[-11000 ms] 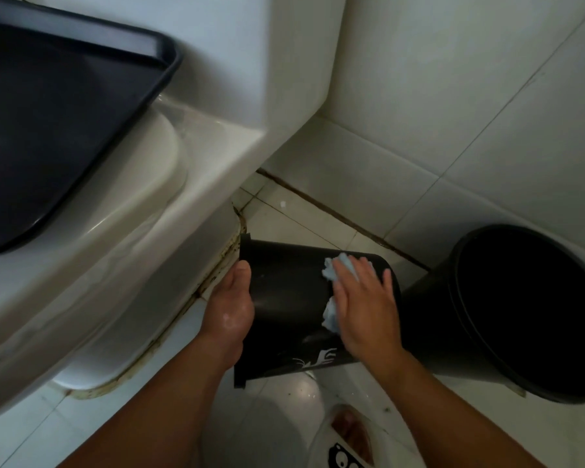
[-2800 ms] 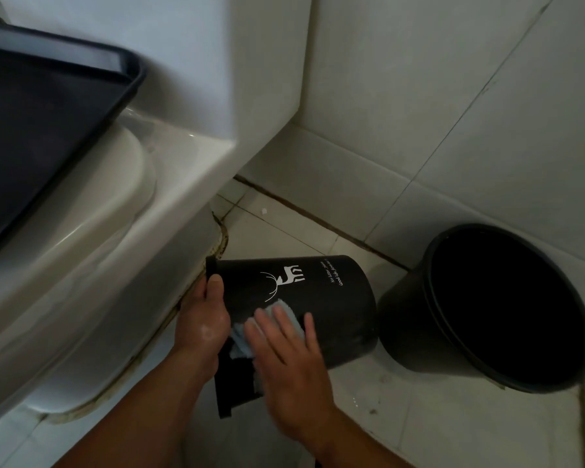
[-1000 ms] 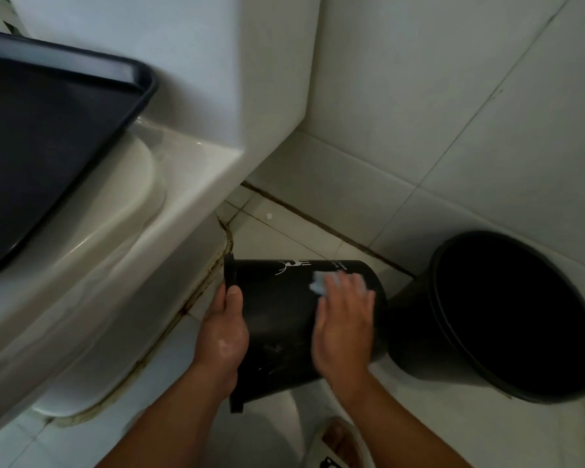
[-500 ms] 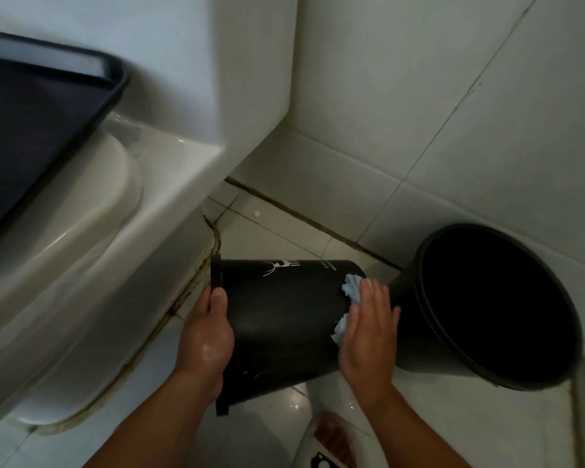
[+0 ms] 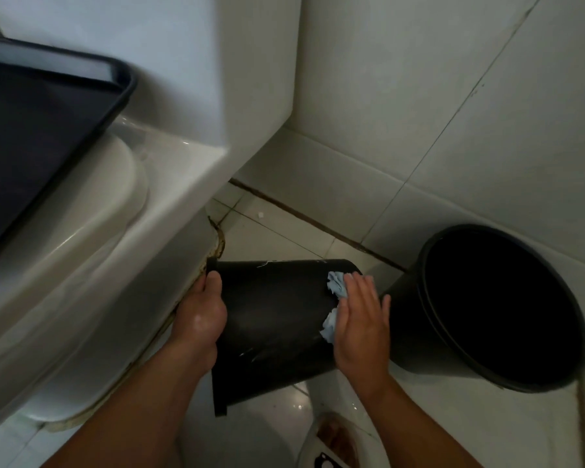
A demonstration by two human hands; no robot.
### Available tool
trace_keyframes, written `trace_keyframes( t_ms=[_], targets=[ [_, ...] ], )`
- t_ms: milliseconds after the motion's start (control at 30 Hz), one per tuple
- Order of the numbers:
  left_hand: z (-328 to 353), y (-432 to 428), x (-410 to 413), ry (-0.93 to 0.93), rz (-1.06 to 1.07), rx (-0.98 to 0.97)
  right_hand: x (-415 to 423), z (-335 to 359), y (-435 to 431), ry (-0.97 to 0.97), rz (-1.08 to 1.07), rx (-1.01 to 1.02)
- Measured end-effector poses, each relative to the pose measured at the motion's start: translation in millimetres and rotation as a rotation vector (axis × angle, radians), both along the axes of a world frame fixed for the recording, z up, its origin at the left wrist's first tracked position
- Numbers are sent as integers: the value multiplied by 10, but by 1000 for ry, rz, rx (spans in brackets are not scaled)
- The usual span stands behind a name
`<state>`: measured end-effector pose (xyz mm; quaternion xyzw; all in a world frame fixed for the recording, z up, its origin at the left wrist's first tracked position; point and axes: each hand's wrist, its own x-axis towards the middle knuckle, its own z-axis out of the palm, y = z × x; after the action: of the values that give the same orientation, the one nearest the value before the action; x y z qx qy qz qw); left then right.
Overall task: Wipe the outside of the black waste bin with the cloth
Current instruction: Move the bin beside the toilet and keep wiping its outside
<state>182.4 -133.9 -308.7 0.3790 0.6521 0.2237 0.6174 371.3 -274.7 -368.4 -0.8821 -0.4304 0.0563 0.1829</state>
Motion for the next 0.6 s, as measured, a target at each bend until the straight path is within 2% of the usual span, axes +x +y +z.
trace_keyframes(
  t_ms=[133,233,367,600],
  targets=[
    [133,-322,-55,59,-96,148,36,60,268,-1,-30,-43],
    [129,-438,-75,-11,-73,99,72,197,475,-14,11,-64],
    [16,-359,-97,-26,-82,85,-141,363,691,-17,329,-84],
    [-45,-247,-146,-97,-34,18,-576,404,625,37,881,85]
  ],
)
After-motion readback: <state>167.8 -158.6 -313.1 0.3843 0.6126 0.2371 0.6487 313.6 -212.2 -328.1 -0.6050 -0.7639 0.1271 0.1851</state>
